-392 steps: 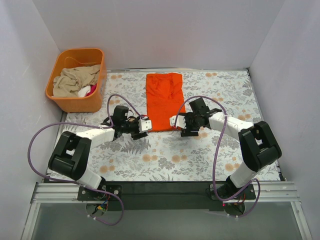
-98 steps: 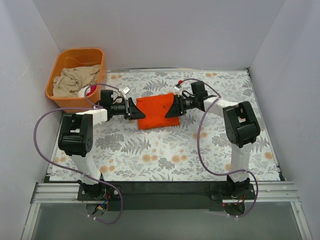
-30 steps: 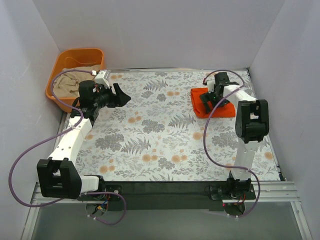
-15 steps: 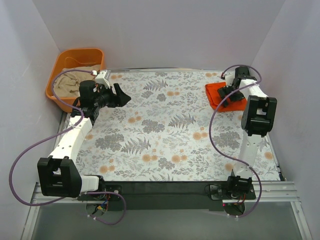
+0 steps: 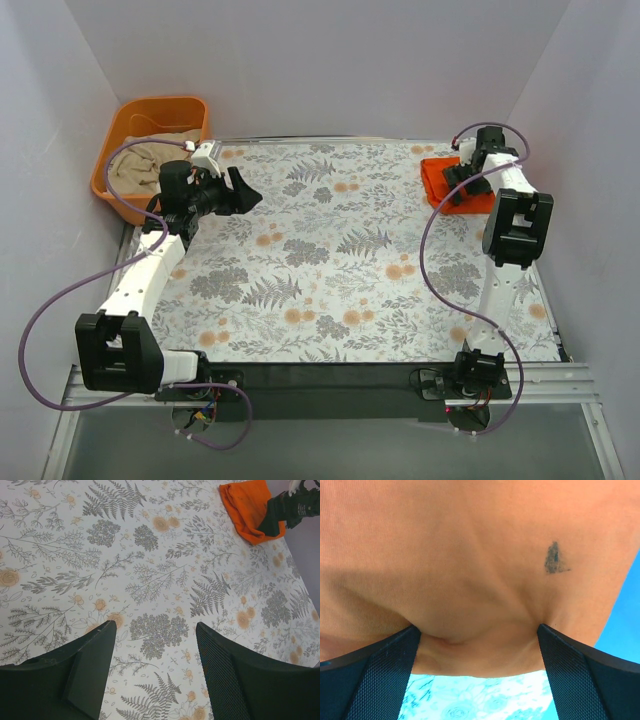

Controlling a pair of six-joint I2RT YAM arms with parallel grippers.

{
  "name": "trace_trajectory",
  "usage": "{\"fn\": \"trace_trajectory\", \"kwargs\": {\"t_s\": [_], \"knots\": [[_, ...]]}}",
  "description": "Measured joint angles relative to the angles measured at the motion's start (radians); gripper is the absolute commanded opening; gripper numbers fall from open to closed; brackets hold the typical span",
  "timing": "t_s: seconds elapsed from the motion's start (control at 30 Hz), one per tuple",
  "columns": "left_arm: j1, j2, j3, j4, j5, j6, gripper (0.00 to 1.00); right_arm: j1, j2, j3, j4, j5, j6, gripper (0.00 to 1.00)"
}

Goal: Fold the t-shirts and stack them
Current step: Neatly place the folded tshirt to the corner

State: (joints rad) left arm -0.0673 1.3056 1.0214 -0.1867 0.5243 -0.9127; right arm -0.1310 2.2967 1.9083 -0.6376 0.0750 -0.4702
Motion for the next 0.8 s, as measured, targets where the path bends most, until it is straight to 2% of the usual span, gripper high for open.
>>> {"fn": "trace_trajectory", "kwargs": {"t_s": [0.57,0.8], "knots": [[0.0,0.011,0.002,0.0,0.01,0.0,0.61,-0.008,0.048,0.091,0.01,0.047,-0.056,0.96],[0.0,0.011,0.002,0.001,0.019,-0.003,0.61,0.011,-0.039,0.035,0.004,-0.019,-0.058,0.96]]}}
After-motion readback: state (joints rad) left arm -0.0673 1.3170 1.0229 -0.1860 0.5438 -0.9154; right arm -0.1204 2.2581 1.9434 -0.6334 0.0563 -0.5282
